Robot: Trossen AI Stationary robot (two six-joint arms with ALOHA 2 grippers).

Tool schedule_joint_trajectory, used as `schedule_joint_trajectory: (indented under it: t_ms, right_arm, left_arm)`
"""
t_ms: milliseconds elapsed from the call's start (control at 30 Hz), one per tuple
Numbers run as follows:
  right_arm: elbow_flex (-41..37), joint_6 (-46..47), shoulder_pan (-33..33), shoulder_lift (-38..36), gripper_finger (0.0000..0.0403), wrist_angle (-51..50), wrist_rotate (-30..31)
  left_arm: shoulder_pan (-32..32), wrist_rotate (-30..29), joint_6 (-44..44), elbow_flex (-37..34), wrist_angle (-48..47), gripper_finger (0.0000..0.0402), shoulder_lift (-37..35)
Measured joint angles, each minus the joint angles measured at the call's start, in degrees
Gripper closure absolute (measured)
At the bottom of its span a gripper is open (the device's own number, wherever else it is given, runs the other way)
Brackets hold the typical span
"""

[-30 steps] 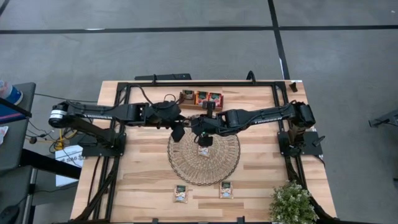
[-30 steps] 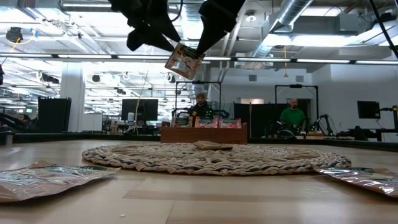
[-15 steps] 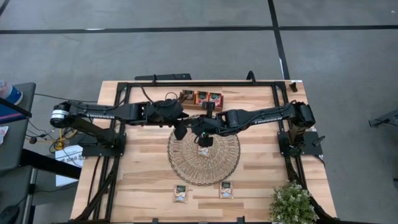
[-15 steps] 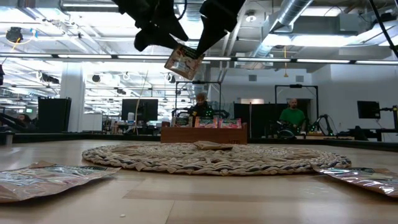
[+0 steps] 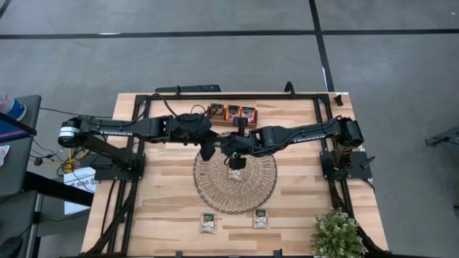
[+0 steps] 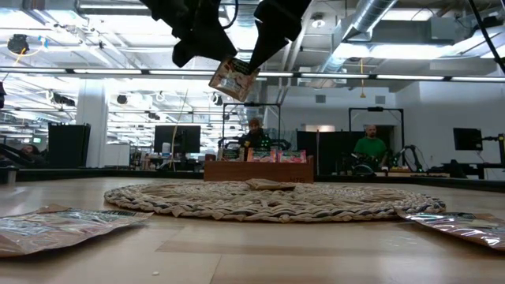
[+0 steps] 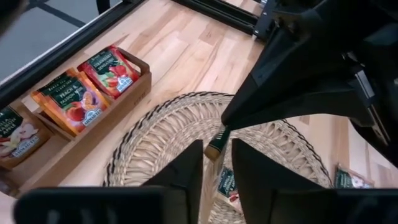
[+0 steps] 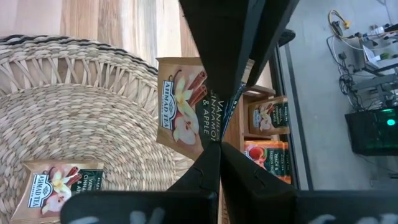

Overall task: Pick & Place Tea
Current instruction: Put the brown tea bag into the left section of the wooden organizer

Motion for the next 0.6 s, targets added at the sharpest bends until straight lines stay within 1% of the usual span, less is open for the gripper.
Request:
schedule_joint_trajectory:
  t_ms: [267,600]
  right_arm:
    - [0.00,0.02,0.00,0.00,0.0403,0.02,0.01]
    - [-0.04,0.13,0.00,0.00,0.0403,0.53,-0.02]
  left_arm:
    - [0.00,0.12,1.11,0.00,0.01,0.0393,0.00]
    - [-0.02,1.05,2.09,0.00,-0.83,0.0401,-0.04]
